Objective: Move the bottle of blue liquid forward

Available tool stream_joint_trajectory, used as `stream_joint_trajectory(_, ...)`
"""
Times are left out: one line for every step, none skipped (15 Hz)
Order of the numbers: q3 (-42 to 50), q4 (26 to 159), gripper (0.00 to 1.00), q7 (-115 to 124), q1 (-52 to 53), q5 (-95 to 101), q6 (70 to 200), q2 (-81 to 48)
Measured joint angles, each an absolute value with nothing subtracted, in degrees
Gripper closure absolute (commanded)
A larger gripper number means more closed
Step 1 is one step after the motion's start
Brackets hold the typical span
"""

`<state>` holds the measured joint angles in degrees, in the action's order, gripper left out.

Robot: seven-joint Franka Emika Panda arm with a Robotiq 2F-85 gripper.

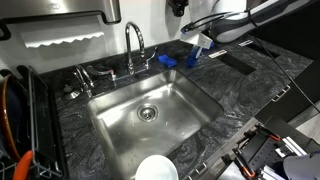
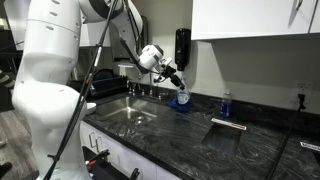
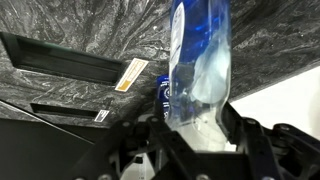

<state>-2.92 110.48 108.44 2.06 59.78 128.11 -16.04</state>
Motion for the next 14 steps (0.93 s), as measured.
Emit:
stream_joint_trajectory(-2.9,110.2,0.06,108.2,2.2,59.8,128.4,-16.3)
stream_joint_trajectory(-2.8,109.9,0.01,108.0,2.5,59.8,128.4,-16.3)
stream_joint_trajectory(-2.8,109.7,0.00,108.0,2.9,59.8,128.4,-16.2)
stream_joint_trajectory(-2.8,109.5,0.00,108.0,3.4,59.8,128.4,-16.0)
stream_joint_trajectory(-2.8,109.5,0.00,108.0,4.0,59.8,128.4,-15.9)
stream_joint_trajectory(-2.8,109.5,0.00,108.0,4.5,59.8,128.4,-15.6)
stream_joint_trajectory(-2.8,109.5,0.00,107.7,4.9,59.8,128.4,-15.4)
stream_joint_trajectory(-2.8,109.5,0.00,107.3,5.1,59.8,128.4,-15.2)
stream_joint_trajectory(-2.8,109.6,0.00,106.8,5.3,59.8,128.4,-15.1)
stream_joint_trajectory(-2.8,109.6,0.00,106.3,5.4,59.7,128.4,-15.0)
stream_joint_trajectory(-2.8,109.8,0.00,105.5,5.4,59.2,128.4,-14.7)
stream_joint_trajectory(-2.9,110.1,0.00,104.2,5.5,57.9,128.3,-14.3)
stream_joint_trajectory(-3.1,110.5,0.00,102.0,5.5,55.4,128.3,-13.6)
stream_joint_trajectory(-3.3,111.0,0.00,99.0,5.4,51.6,128.3,-12.7)
